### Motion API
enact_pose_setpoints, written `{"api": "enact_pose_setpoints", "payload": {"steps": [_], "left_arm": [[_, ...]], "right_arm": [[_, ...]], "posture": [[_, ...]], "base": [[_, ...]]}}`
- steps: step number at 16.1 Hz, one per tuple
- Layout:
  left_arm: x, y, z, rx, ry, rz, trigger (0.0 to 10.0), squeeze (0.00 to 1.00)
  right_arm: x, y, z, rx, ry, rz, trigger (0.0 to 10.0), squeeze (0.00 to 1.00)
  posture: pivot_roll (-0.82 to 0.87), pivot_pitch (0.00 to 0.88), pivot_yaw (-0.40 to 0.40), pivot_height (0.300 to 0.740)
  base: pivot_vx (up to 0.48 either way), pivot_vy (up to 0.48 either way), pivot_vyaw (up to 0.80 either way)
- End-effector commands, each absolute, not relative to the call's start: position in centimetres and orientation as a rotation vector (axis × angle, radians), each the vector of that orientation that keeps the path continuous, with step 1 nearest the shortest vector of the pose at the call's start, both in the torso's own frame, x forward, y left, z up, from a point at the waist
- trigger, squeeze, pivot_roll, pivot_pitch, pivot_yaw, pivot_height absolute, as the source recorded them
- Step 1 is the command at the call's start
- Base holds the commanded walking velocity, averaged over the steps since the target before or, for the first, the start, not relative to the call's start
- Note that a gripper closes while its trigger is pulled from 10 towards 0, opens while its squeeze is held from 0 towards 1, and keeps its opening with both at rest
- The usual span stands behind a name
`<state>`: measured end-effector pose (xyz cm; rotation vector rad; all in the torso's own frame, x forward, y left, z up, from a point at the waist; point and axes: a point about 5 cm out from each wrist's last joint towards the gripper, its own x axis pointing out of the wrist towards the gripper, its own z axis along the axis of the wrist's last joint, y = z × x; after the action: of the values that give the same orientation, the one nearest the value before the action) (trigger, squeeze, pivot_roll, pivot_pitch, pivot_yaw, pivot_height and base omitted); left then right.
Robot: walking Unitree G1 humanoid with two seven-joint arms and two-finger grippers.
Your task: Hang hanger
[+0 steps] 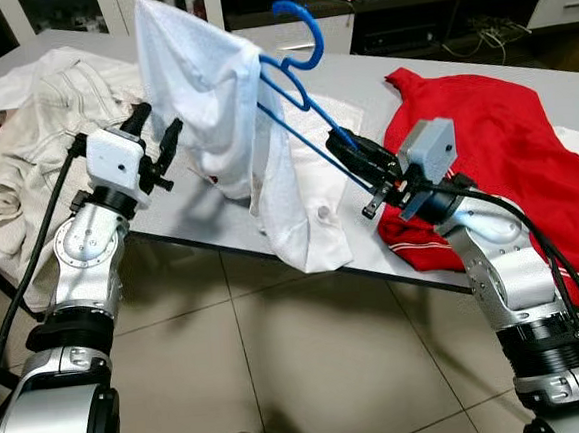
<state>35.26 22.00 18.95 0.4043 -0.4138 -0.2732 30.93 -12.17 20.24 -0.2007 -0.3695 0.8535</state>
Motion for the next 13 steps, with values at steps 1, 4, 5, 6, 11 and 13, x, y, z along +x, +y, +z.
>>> {"api": "enact_pose_setpoints", "payload": {"steps": [1, 4, 5, 6, 11, 13], "left_arm": [[35.6, 21.7, 19.9, 0.470, -0.441, -0.276, 10.0, 0.00], [35.7, 21.0, 21.1, 0.596, -0.510, -0.304, 10.0, 0.00], [35.4, 20.4, 22.0, 0.678, -0.569, -0.330, 10.0, 0.00], [35.2, 19.9, 23.0, 0.726, -0.619, -0.349, 10.0, 0.00], [34.3, 18.9, 24.3, 0.889, -0.645, -0.533, 10.0, 1.00], [34.2, 19.6, 23.1, 0.925, -0.554, -0.570, 10.0, 1.00]], "right_arm": [[30.4, -11.7, 20.9, -0.212, -0.394, 0.890, 10.0, 0.00], [30.2, -11.5, 20.4, -0.251, -0.370, 0.916, 10.0, 0.00], [30.3, -11.7, 20.1, -0.280, -0.354, 0.900, 10.0, 0.00], [30.4, -12.0, 20.0, -0.293, -0.347, 0.893, 10.0, 0.00], [31.5, -12.9, 19.4, -0.388, -0.314, 0.799, 10.0, 0.00], [31.9, -12.8, 19.4, -0.401, -0.314, 0.779, 10.0, 0.00]], "posture": [[0.10, 0.001, -0.025, 0.740], [0.10, 0.003, -0.023, 0.740], [0.10, 0.003, -0.023, 0.740], [0.09, 0.003, -0.023, 0.740], [0.11, 0.000, -0.021, 0.740], [0.11, 0.000, -0.021, 0.740]], "base": [[0.000, 0.000, 0.00], [0.000, 0.000, 0.00], [0.000, 0.000, 0.00], [0.000, 0.000, 0.00], [0.000, 0.000, 0.00], [0.000, 0.000, 0.00]]}}
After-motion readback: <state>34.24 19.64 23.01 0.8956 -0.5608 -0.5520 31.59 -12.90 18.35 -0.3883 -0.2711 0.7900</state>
